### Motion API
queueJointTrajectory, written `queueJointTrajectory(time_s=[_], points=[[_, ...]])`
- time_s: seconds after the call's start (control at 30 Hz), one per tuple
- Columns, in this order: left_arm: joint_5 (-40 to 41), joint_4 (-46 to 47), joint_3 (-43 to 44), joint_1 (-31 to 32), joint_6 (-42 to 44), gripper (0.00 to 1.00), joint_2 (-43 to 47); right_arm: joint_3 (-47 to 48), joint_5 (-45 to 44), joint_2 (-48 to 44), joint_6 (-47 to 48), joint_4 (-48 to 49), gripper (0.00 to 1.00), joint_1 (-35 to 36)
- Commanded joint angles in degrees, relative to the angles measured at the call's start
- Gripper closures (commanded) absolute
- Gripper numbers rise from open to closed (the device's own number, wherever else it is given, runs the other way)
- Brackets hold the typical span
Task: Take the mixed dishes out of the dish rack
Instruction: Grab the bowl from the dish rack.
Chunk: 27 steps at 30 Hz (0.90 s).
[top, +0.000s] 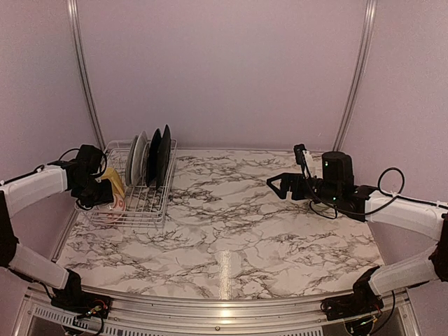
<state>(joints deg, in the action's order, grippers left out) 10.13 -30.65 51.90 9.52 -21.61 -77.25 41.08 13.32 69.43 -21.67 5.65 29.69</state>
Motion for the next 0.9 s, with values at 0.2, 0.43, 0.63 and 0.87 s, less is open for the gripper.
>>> queueJointTrajectory(time_s=[0.2,0.43,0.63,0.87], points=[[-6.1,-2.7,3.7,-0.1,-0.4,0.65,9.7,0.9,0.5,1.6,-2.4,1.0,0.02,0.3],[-14.4,-0.6,5.2,-0.1,-1.6,0.65,16.5,4.3,2.1,5.3,-3.2,1.7,0.02,3.1],[-23.6,5.3,4.9,-0.1,-5.8,0.64,21.8,11.0,3.6,11.8,-5.7,4.1,0.03,9.2],[-35.8,26.2,-4.1,0.3,-18.8,0.64,25.0,22.6,14.0,24.9,-18.0,17.2,0.03,16.6]])
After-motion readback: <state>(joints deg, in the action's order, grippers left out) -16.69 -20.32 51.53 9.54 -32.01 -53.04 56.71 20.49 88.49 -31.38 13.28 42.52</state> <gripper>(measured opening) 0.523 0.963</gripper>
